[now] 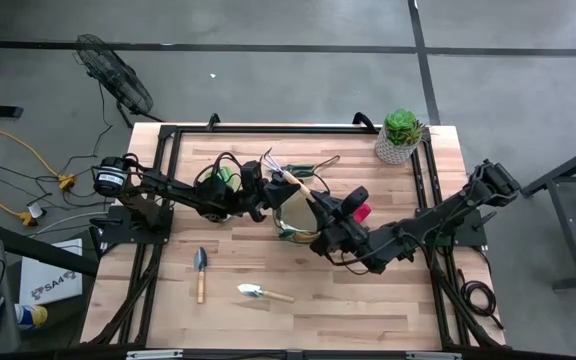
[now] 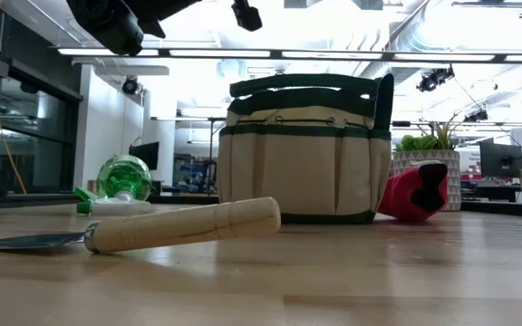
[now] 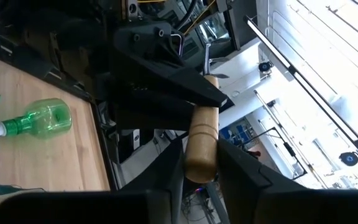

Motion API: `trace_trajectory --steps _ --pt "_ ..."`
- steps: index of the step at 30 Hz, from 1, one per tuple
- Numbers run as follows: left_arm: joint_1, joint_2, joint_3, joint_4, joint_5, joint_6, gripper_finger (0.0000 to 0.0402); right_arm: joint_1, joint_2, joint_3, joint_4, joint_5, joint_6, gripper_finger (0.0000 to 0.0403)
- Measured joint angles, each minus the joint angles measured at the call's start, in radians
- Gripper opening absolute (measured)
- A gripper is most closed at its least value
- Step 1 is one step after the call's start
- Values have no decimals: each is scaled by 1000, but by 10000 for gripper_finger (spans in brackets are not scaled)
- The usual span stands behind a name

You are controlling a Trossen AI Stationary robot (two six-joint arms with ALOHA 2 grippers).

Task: Pick & Place Garden tools in Gardening bag
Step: Put the brown hand rake into the gardening bag

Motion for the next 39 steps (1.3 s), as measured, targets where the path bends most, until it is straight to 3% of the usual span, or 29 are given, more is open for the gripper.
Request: trace_trajectory --steps 29,39 --pt "1 2 0 -75 124 41 89 2 2 0 0 42 19 63" --pt "27 -11 -1 -103 333 167 89 0 -3 0 1 86 44 62"
